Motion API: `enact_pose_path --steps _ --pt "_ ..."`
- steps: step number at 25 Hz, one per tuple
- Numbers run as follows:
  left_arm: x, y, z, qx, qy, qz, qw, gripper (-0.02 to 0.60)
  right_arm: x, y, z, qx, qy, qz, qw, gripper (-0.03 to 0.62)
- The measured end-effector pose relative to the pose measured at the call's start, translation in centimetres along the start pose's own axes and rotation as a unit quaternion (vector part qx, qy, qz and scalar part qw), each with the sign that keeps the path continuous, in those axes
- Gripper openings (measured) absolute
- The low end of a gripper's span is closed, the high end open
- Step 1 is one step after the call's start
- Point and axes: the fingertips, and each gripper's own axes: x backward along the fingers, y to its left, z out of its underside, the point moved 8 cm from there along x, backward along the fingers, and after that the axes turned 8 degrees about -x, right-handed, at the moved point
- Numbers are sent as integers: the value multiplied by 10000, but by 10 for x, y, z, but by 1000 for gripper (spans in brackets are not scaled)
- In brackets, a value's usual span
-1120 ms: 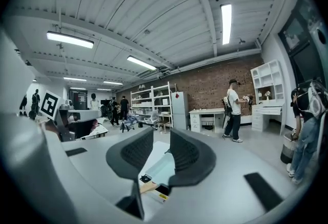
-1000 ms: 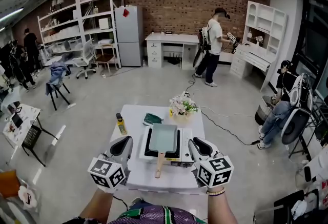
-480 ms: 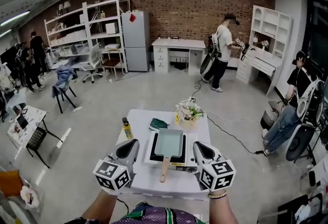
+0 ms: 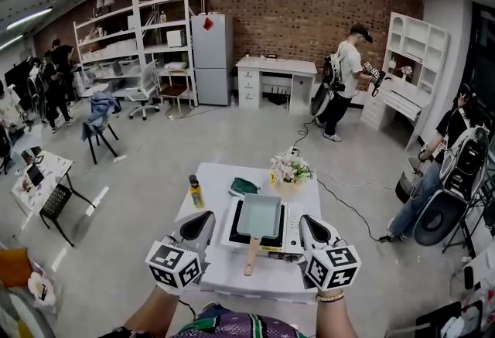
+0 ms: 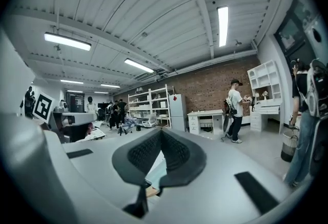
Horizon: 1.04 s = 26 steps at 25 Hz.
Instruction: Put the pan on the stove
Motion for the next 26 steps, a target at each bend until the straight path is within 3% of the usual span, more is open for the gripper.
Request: enact_pose_path --steps 26 --pt "-11 -7 5 -10 29 103 9999 18 5 -6 2 -41 3 8 10000 2"
